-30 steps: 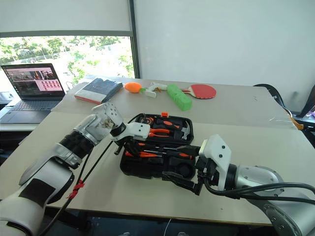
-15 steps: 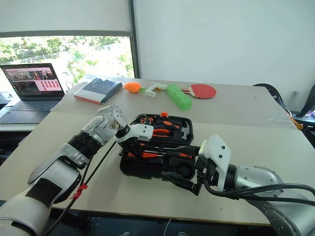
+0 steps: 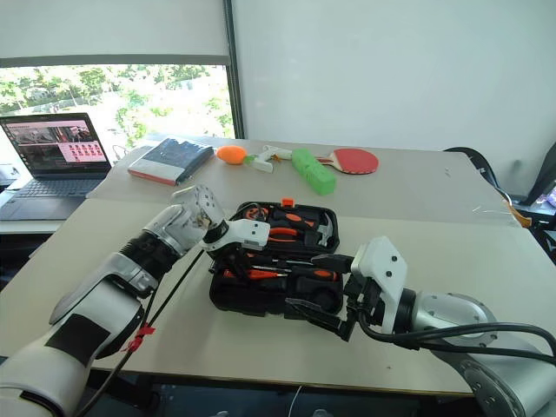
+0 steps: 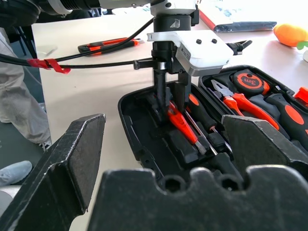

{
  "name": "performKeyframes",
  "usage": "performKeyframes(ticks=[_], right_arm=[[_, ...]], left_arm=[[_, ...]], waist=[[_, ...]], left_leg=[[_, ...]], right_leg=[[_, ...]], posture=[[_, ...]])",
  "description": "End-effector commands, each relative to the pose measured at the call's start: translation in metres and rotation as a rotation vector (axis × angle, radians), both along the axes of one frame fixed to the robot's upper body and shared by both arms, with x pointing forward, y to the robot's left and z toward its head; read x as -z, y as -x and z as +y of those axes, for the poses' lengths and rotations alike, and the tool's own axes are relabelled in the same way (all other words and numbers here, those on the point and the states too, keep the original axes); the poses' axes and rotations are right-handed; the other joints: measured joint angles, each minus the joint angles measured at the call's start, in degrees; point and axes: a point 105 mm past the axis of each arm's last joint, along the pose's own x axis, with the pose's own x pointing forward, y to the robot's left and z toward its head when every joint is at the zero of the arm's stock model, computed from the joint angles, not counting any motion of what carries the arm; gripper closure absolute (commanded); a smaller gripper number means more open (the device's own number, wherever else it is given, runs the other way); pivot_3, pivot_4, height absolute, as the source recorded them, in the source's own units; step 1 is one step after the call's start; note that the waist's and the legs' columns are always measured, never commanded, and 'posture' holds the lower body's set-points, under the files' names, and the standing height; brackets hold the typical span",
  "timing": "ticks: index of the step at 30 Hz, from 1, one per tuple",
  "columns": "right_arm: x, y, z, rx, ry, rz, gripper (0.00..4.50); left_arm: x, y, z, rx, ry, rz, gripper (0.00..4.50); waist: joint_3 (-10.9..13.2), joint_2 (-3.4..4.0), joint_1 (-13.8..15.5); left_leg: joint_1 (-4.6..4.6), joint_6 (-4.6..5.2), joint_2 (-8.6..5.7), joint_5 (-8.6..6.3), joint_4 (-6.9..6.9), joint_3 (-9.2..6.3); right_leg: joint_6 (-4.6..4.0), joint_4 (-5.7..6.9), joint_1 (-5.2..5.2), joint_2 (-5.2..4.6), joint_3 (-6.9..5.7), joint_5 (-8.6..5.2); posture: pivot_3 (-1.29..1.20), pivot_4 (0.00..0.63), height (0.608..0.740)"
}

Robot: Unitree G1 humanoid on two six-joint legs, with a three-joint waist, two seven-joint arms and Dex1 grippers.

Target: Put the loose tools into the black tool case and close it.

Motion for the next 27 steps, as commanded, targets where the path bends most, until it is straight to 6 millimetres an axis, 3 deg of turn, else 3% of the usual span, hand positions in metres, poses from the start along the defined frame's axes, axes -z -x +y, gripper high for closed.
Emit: performKeyframes(ticks=[1,5,10,11,12,15,16,22,27], right_arm=[[-0.008,0.001,0.002,-0.012,-0.018,-0.050,0.00],[-0.005,-0.001,0.000,-0.001,-0.025,-0.037,0.00],[-0.002,-0.005,-0.002,0.010,-0.026,-0.030,0.00],[-0.002,-0.005,-0.002,0.010,-0.026,-0.030,0.00],[-0.002,-0.005,-0.002,0.010,-0.025,-0.030,0.00],[-0.001,-0.006,-0.003,0.010,-0.017,-0.031,0.00],[-0.001,-0.006,-0.003,0.010,-0.016,-0.032,0.00],[-0.002,-0.006,-0.003,0.008,-0.016,-0.034,0.00],[-0.003,-0.005,-0.003,0.008,-0.018,-0.032,0.00]], left_arm=[[-0.018,0.002,0.005,0.011,0.026,-0.018,1.56],[-0.031,0.005,0.014,0.018,0.035,-0.031,0.03],[-0.052,0.004,0.016,0.027,0.090,-0.065,0.01],[-0.053,0.003,0.014,0.028,0.102,-0.066,0.58],[-0.053,0.003,0.013,0.038,0.109,-0.070,0.72],[-0.050,0.001,0.009,0.042,0.137,-0.071,1.99],[-0.049,0.001,0.007,0.039,0.150,-0.072,2.11],[-0.041,-0.002,-0.001,0.039,0.188,-0.082,4.27],[-0.034,0.001,-0.001,0.048,0.175,-0.066,4.39]], waist=[[0.0,0.00,0.0],[0.0,0.00,0.0],[0.0,0.00,0.6],[0.0,0.00,0.7],[0.0,0.00,0.7],[0.0,0.00,0.7],[0.0,0.00,0.7],[0.0,0.00,0.6],[0.0,0.00,0.5]], left_leg=[[-0.02,0.00,0.01,0.00,0.00,-0.01],[-0.01,0.00,0.01,0.00,0.01,-0.05],[-0.07,0.00,-0.01,0.00,0.07,-0.05],[-0.09,0.00,-0.02,0.00,0.08,-0.04],[-0.09,0.00,-0.02,0.00,0.08,-0.04],[-0.09,0.00,-0.03,0.00,0.08,-0.04],[-0.09,0.00,-0.03,0.00,0.08,-0.04],[-0.09,0.00,-0.03,0.00,0.08,-0.05],[-0.08,0.00,-0.02,0.01,0.08,-0.06]], right_leg=[[0.00,0.00,-0.02,0.01,0.00,0.00],[0.00,0.03,-0.01,0.00,0.00,0.00],[0.01,0.00,0.00,-0.01,0.00,0.00],[0.02,-0.01,0.00,-0.01,0.00,0.00],[0.02,-0.02,0.00,-0.01,0.00,0.00],[0.02,-0.02,0.00,-0.01,0.00,0.00],[0.02,-0.02,0.00,-0.01,0.00,0.00],[0.02,-0.01,0.00,0.00,0.00,0.00],[0.02,0.00,-0.01,0.02,0.00,0.00]], posture=[[0.00,0.150,0.736],[0.00,0.150,0.736],[0.00,0.150,0.736],[0.00,0.150,0.736],[0.00,0.150,0.736],[0.00,0.150,0.736],[0.00,0.150,0.736],[0.00,0.150,0.736],[0.00,0.150,0.736]])
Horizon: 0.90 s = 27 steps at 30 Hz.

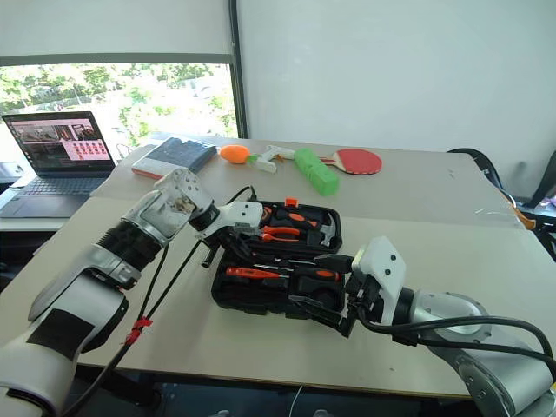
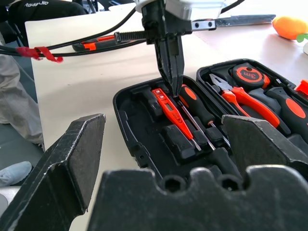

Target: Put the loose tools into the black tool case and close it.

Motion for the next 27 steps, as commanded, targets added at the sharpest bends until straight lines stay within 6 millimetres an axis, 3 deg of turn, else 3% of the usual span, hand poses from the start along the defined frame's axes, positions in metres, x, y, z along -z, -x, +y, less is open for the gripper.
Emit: performKeyframes(ticks=[1,27], right_arm=[[-0.009,0.002,0.001,-0.010,-0.009,-0.050,0.00],[-0.010,0.002,0.002,-0.005,-0.019,-0.048,0.00]], left_arm=[[-0.005,0.001,-0.003,0.019,0.004,-0.029,4.39],[0.020,-0.006,-0.004,0.007,-0.060,-0.062,4.39]], waist=[[0.0,0.00,0.1],[0.0,0.00,0.2]], left_leg=[[0.00,0.00,0.00,0.00,0.00,0.00],[-0.01,0.00,-0.02,0.00,0.02,-0.01]], right_leg=[[0.00,0.00,0.00,-0.01,0.00,0.00],[0.01,0.00,0.01,-0.01,0.00,0.01]], posture=[[0.00,0.150,0.736],[0.00,0.150,0.736]])
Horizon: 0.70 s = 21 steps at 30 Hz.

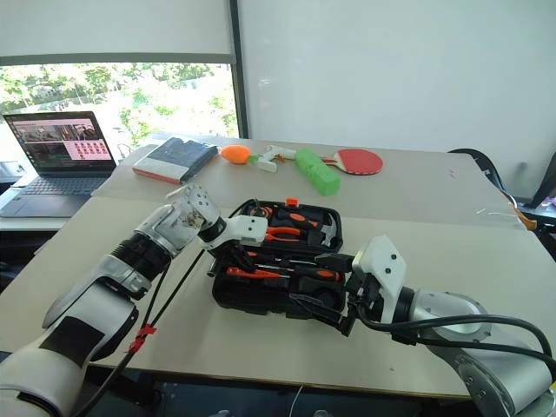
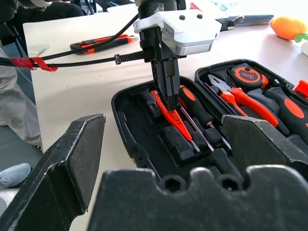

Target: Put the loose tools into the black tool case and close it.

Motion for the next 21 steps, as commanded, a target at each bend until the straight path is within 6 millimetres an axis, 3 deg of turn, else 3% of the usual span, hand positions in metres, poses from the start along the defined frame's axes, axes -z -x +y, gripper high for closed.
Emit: performKeyframes(ticks=[1,13,21], right_arm=[[-0.010,0.003,0.002,-0.014,-0.013,-0.047,0.00],[-0.012,0.003,0.002,-0.015,-0.023,-0.048,0.00],[-0.013,0.003,0.002,-0.018,-0.024,-0.049,0.00]], left_arm=[[0.003,-0.002,0.001,0.003,-0.001,-0.020,4.39],[0.024,0.000,0.007,0.006,-0.045,-0.018,4.39],[0.028,-0.010,0.014,-0.071,-0.023,-0.038,4.39]], waist=[[0.0,0.00,0.0],[-0.1,0.10,0.0],[-0.2,0.13,0.0]], left_leg=[[0.00,0.00,0.00,0.00,0.00,0.00],[0.19,0.00,-0.01,0.00,0.01,0.00],[0.94,0.02,-0.01,0.00,0.00,0.00]], right_leg=[[0.00,0.00,0.00,0.00,0.00,0.00],[0.00,0.01,0.20,-0.01,0.00,0.00],[0.00,-0.04,0.96,-0.01,0.02,-0.01]], posture=[[0.00,0.150,0.736],[0.00,0.150,0.736],[0.00,0.150,0.736]])
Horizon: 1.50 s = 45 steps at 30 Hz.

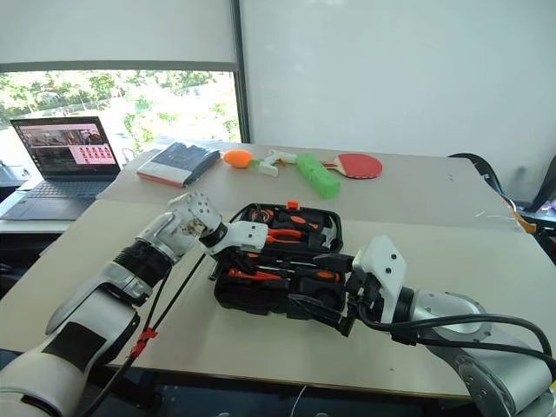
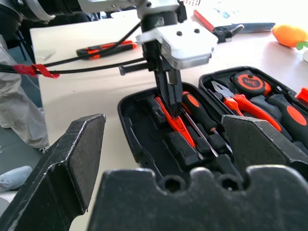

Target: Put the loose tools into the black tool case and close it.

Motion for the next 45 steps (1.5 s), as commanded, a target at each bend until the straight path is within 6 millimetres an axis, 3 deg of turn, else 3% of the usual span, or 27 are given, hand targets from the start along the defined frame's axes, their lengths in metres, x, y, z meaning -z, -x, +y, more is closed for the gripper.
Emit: performKeyframes(ticks=[1,7,9,15,21,24,27,34,45], right_arm=[[-0.013,0.002,0.001,-0.006,-0.010,-0.058,0.00],[-0.019,0.001,0.001,-0.027,-0.027,-0.060,0.00],[-0.020,-0.001,0.001,-0.037,-0.030,-0.056,0.00],[-0.020,-0.006,0.007,-0.088,-0.036,-0.045,0.00],[-0.024,-0.014,0.013,-0.170,-0.030,-0.044,0.00],[-0.027,-0.017,0.016,-0.211,-0.025,-0.048,0.00],[-0.028,-0.020,0.019,-0.247,-0.024,-0.048,0.00],[-0.029,-0.021,0.027,-0.307,-0.014,-0.051,0.00],[-0.029,-0.015,0.036,-0.307,-0.036,-0.061,0.00]], left_arm=[[0.012,-0.007,0.014,-0.088,-0.011,0.005,4.39],[-0.031,-0.008,0.031,-0.233,0.183,0.022,4.39],[-0.045,-0.004,0.044,-0.292,0.244,0.028,4.01],[-0.070,0.024,0.092,-0.473,0.345,-0.010,2.21],[-0.072,0.053,0.183,-0.922,0.372,-0.114,0.09],[-0.068,0.067,0.229,-1.166,0.336,-0.172,0.09],[-0.063,0.078,0.250,-1.338,0.311,-0.206,0.09],[-0.049,0.080,0.251,-1.497,0.302,-0.149,0.09],[-0.017,0.040,0.247,-1.509,0.276,0.003,0.09]], waist=[[0.0,0.00,0.0],[0.0,-0.01,-0.8],[0.0,-0.01,-1.2],[0.0,0.01,-1.6],[0.0,-0.02,-1.6],[0.0,-0.02,-1.4],[0.1,-0.03,-0.9],[0.1,-0.10,0.0],[0.1,-0.12,0.0]], left_leg=[[0.00,0.04,0.00,0.02,0.00,0.00],[-0.08,0.15,-0.01,0.12,-0.01,-0.02],[-0.19,0.16,0.01,0.11,-0.10,-0.06],[-0.42,0.16,0.01,0.11,-0.31,-0.24],[-0.53,0.15,0.04,0.11,-0.35,-0.27],[-0.51,0.13,0.06,0.13,-0.36,-0.19],[-0.50,0.10,0.05,0.14,-0.35,0.00],[-0.52,0.04,0.04,0.17,-0.36,0.06],[-0.56,-0.12,0.02,0.27,-0.49,0.08]], right_leg=[[0.00,0.00,0.01,0.00,0.02,0.00],[-0.01,0.03,-0.13,0.04,0.09,0.04],[-0.03,0.01,-0.25,0.07,0.11,0.01],[-0.01,-0.01,-0.55,0.05,0.15,-0.06],[-0.02,0.08,-0.79,0.05,0.18,-0.05],[-0.05,0.11,-0.80,0.05,0.15,-0.04],[-0.05,0.10,-0.77,0.01,0.07,-0.04],[-0.07,0.09,-0.77,-0.02,0.01,-0.03],[-0.16,0.09,-0.85,0.02,0.00,0.00]], posture=[[0.00,0.150,0.736],[0.00,0.150,0.736],[0.00,0.150,0.736],[0.00,0.150,0.736],[0.00,0.150,0.736],[0.00,0.150,0.736],[0.00,0.150,0.736],[0.00,0.150,0.736],[0.00,0.150,0.736]])
